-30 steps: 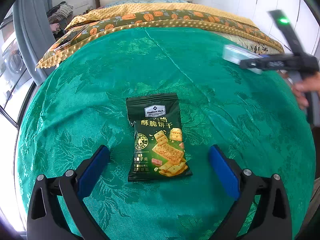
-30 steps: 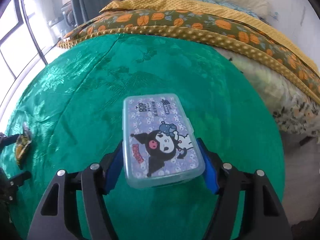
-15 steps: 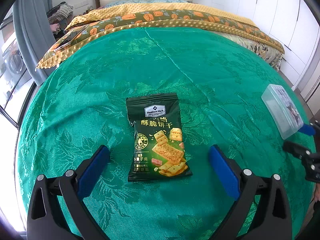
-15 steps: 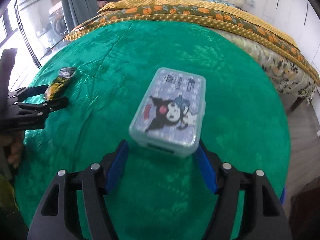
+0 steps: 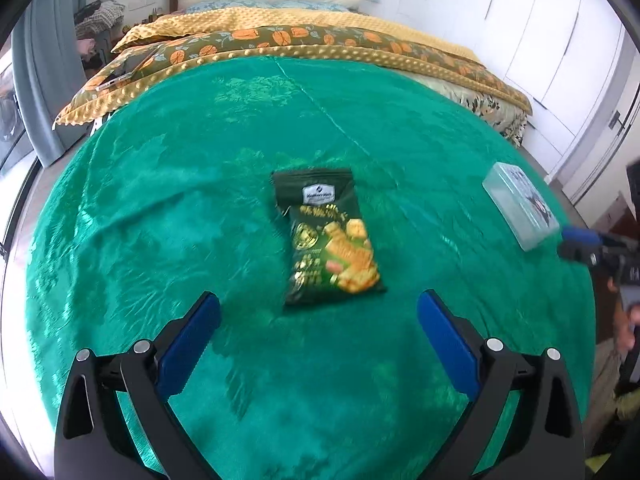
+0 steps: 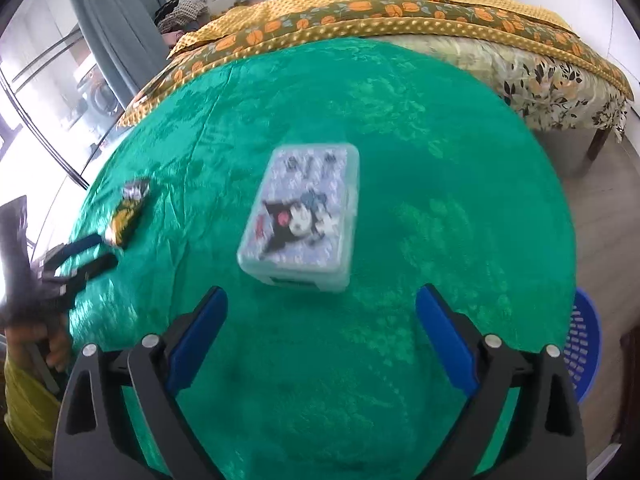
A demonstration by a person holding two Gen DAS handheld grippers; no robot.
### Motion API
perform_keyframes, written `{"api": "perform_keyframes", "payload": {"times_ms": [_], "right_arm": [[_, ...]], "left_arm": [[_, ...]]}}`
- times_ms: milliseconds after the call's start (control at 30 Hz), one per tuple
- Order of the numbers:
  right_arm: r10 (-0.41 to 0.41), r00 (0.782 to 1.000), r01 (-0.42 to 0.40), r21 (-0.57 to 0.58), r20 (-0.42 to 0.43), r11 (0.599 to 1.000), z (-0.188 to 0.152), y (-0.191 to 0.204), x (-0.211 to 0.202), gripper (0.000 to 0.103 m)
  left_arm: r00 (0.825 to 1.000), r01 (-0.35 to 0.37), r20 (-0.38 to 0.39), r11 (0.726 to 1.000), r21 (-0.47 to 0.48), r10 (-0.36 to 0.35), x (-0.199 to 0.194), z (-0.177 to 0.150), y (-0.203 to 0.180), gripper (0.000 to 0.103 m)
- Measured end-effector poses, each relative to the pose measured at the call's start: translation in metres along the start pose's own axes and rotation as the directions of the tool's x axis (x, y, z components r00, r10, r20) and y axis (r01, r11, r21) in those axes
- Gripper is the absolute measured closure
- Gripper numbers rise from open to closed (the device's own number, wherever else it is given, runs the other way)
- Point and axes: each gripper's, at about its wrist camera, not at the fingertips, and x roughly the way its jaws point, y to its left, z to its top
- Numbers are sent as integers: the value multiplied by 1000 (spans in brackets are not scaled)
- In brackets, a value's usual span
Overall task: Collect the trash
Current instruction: 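Grasp the clear cartoon-print box with the right tool while the left tool regrasps the cracker packet, then carry the box and cracker packet to the blue wastebasket and release both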
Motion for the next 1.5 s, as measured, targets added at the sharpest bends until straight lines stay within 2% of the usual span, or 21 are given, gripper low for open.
{"api": "perform_keyframes", "payload": {"times_ms": [100,233,333,400,433,467,500,533,567,733,867,1067,1133,1233,1333,1367,1500], "right_arm": [[-24,1000,23,-28,-11,999,20,11,6,10],[-89,992,82,-79,-88,993,48,25,28,10],[-115,987,107,-71,-113,992,56,24,36,10],[-126,983,116,-81,-137,990,59,24,42,11],[-135,979,123,-86,-151,989,60,24,45,24],[-140,977,127,-92,-158,988,61,24,47,40],[-140,977,125,-95,-161,988,61,24,47,40],[-141,978,127,-95,-154,987,60,24,44,40],[-135,981,123,-98,-136,988,59,24,39,40],[-75,993,66,-95,-92,993,48,23,13,40],[-29,997,23,-87,-72,996,31,16,-12,40],[24,999,-23,19,-28,1000,-11,-25,-54,40],[16,1000,-16,69,-6,997,-27,-49,-72,40],[-47,999,42,153,25,987,-55,-98,-101,40],[-138,990,129,227,26,965,-80,-152,-121,40],[-170,985,159,260,20,952,-89,-174,-126,40],[-234,972,215,348,11,912,-107,-241,-133,40]], "left_arm": [[1000,5,-5,1000,6,-5,-1,11,-2,5],[997,-66,-38,995,69,69,14,28,-16,6],[988,-131,-72,987,89,138,31,35,-20,19],[986,-144,-69,986,86,150,32,36,-21,21],[986,-147,-68,985,86,153,33,38,-21,26],[986,-145,-66,986,86,151,32,39,-22,36],[987,-142,-63,986,85,148,32,40,-23,44],[988,-140,-60,987,84,145,31,41,-23,60],[988,-135,-60,987,83,140,30,42,-24,64],[997,-67,-40,996,67,70,19,41,-34,67],[1000,3,-21,997,80,-1,5,37,-59,68],[989,148,-37,978,144,-144,-6,26,-125,68],[980,197,-53,962,190,-190,-7,21,-158,68],[962,273,-82,928,253,-260,-8,16,-208,68],[935,355,-120,886,300,-334,-6,11,-265,68],[921,390,-143,866,313,-364,-4,10,-289,68],[885,464,-213,819,337,-414,15,1,-367,68]]}}
